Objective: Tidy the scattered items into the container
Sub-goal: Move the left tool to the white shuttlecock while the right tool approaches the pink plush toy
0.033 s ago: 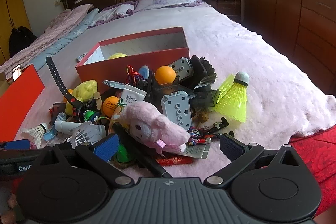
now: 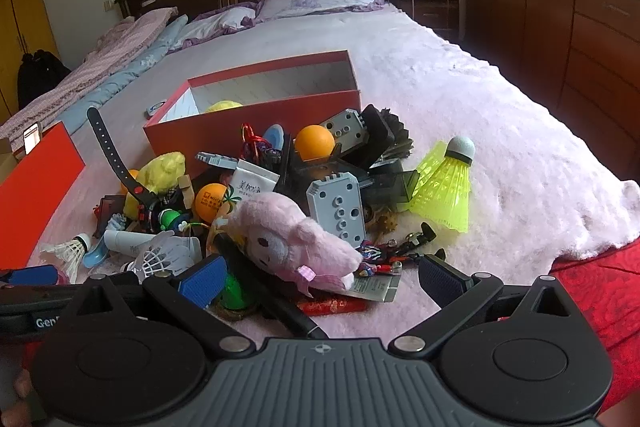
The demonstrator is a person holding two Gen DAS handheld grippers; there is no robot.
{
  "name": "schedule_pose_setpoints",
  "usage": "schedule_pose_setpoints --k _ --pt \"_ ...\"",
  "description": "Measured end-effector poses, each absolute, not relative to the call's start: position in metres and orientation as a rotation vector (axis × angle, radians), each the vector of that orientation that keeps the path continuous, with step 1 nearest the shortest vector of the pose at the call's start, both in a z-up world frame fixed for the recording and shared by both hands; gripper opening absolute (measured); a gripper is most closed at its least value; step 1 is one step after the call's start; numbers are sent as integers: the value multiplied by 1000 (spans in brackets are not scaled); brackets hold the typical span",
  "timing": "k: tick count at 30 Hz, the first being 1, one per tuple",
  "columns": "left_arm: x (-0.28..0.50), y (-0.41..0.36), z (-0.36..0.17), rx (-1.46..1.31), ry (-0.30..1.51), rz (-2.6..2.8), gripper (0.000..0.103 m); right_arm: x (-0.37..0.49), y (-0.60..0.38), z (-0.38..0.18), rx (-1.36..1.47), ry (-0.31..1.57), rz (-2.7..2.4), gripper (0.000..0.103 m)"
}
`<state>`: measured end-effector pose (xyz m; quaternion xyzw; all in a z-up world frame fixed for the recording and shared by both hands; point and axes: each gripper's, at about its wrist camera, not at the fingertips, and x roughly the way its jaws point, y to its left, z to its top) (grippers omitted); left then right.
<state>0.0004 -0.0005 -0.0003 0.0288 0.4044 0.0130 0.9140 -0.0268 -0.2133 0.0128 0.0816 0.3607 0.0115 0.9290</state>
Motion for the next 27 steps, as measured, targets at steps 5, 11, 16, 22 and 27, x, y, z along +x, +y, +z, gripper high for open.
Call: schedule_pose_setpoints --k 5,11,16,22,27 --pt "2 -3 -2 65 832 35 103 -28 -215 15 160 731 10 103" --pt "1 -2 -1 40 843 -7 103 -30 -213 17 148 715 21 103" --pt "4 -2 -4 37 853 -10 103 -30 -210 17 143 719 57 103" --pt "7 4 -6 5 869 2 103 -30 -208 19 134 709 72 103" --pt "8 9 -9 -20 891 5 103 -31 -208 20 129 703 76 98"
